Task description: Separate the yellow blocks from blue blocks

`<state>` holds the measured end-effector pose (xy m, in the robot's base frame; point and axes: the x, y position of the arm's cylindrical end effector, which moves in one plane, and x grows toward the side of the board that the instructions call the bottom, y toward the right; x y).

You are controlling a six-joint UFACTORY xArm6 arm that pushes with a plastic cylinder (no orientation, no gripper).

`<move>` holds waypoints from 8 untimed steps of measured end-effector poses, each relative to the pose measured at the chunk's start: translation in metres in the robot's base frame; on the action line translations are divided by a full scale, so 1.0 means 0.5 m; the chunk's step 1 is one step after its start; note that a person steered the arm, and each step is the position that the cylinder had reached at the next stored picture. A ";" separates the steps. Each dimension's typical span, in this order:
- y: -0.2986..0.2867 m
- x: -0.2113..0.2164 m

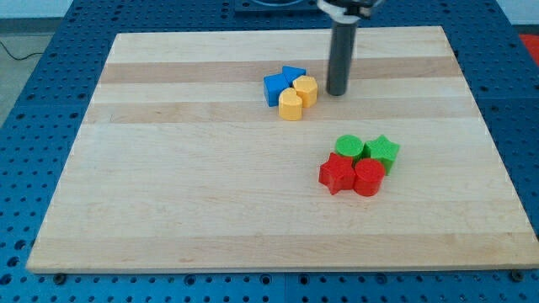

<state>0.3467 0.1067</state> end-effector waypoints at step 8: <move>-0.023 -0.007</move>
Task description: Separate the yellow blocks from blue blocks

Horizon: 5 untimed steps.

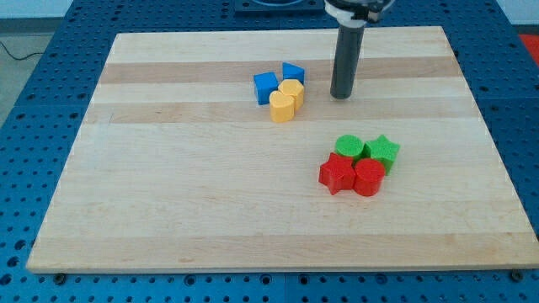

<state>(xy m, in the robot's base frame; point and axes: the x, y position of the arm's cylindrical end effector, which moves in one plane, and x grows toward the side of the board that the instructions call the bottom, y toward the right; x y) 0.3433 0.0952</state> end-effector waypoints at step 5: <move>-0.246 0.093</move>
<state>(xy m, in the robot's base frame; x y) 0.3897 -0.0279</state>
